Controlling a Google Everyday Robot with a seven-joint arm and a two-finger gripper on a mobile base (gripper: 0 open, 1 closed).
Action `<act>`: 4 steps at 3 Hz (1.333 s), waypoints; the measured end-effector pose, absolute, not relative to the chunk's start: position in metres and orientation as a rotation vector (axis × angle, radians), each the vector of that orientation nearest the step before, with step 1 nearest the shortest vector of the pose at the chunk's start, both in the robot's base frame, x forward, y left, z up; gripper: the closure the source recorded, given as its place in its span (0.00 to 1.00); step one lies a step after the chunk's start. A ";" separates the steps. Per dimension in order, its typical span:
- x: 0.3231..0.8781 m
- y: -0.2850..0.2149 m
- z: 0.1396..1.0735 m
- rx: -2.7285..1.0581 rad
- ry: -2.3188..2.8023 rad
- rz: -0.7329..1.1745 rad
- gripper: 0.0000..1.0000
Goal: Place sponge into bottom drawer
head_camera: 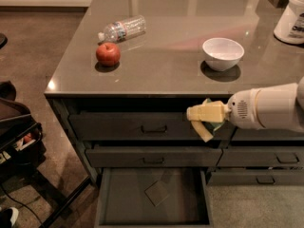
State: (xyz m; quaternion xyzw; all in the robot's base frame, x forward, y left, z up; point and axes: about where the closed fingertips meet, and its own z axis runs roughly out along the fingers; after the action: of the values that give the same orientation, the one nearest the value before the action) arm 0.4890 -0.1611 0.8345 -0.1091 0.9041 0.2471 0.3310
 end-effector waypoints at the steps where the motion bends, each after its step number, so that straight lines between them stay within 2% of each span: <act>1: 0.489 -0.161 0.832 -0.284 2.367 0.648 1.00; 2: 0.485 -0.154 0.834 -0.317 2.358 0.654 1.00; 3: 0.478 -0.161 0.790 -0.207 2.375 0.736 1.00; 4: 0.466 -0.177 0.701 -0.014 2.445 0.760 1.00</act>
Offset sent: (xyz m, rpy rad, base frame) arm -0.0080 0.0137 -0.0011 0.0011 -0.0159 0.0510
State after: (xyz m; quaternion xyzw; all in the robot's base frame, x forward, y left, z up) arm 0.4657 -0.1766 0.7009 -0.0052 0.9148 0.2844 0.2867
